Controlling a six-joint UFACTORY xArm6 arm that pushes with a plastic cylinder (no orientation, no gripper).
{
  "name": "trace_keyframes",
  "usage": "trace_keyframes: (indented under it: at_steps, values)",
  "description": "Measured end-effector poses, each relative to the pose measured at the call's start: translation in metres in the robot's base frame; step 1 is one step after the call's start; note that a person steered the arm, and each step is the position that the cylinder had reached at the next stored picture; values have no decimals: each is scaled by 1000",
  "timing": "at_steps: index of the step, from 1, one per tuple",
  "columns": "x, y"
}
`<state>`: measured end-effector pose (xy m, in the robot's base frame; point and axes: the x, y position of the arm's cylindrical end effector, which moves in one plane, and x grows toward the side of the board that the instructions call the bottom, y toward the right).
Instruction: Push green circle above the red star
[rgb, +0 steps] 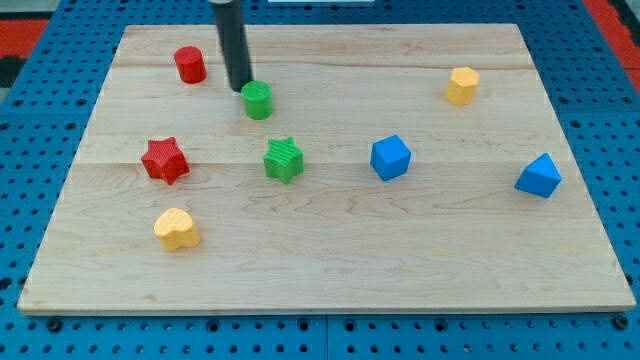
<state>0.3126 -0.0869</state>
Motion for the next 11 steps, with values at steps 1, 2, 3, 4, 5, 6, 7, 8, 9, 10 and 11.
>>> trace_keyframes:
  at_steps: [1,2,3,4,5,6,7,8,9,10,11]
  values:
    - [0,19]
    - [5,36]
    - [18,58]
    - [29,47]
    - [29,-1]
    - [45,-1]
    - [49,5]
    - [45,-53]
    - [47,-80]
    - [55,-39]
    - [57,-29]
